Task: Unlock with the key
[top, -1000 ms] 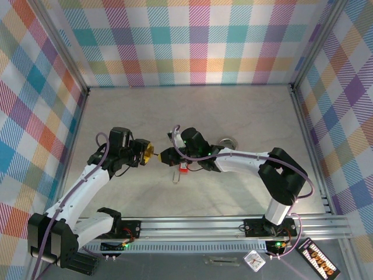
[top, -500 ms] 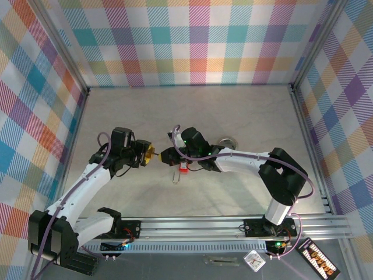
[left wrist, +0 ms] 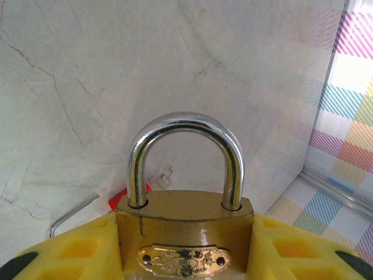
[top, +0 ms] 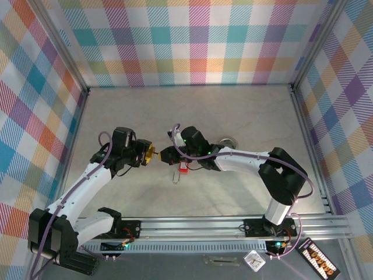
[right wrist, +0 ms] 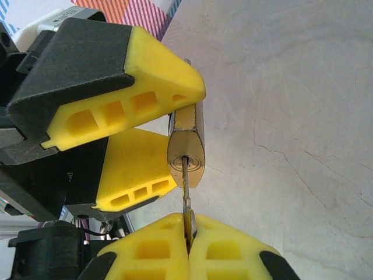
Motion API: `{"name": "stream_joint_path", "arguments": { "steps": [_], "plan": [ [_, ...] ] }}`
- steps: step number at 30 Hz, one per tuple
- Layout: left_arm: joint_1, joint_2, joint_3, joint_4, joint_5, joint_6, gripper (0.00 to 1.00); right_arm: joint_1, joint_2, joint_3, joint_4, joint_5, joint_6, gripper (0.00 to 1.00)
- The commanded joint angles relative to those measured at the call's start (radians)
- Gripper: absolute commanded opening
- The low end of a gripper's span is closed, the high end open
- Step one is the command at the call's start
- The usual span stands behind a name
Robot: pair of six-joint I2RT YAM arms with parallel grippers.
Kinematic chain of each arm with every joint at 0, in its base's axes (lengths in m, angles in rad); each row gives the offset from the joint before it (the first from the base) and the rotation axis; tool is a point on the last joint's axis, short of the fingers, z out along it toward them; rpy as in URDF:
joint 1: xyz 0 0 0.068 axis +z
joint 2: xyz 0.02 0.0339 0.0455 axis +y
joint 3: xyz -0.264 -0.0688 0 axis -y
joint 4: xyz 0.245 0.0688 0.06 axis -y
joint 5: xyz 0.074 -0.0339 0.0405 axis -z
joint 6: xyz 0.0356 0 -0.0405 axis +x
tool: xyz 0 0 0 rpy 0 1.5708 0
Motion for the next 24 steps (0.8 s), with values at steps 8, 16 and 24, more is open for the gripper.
{"name": "stream_joint_path", "arguments": {
  "steps": [8, 16, 24],
  "plan": [
    [-0.041, 0.008, 0.051, 0.094, 0.034, -0.042, 0.34, 0.007, 0.034, 0.056, 0.038, -0.004, -0.011, 0.00],
    [-0.063, 0.022, 0.075, 0.114, 0.035, -0.057, 0.30, 0.020, 0.062, 0.095, 0.001, 0.015, -0.040, 0.00],
    [-0.100, 0.061, 0.092, 0.123, 0.029, -0.057, 0.27, 0.048, 0.077, 0.153, -0.086, 0.069, -0.108, 0.00]
  ]
}}
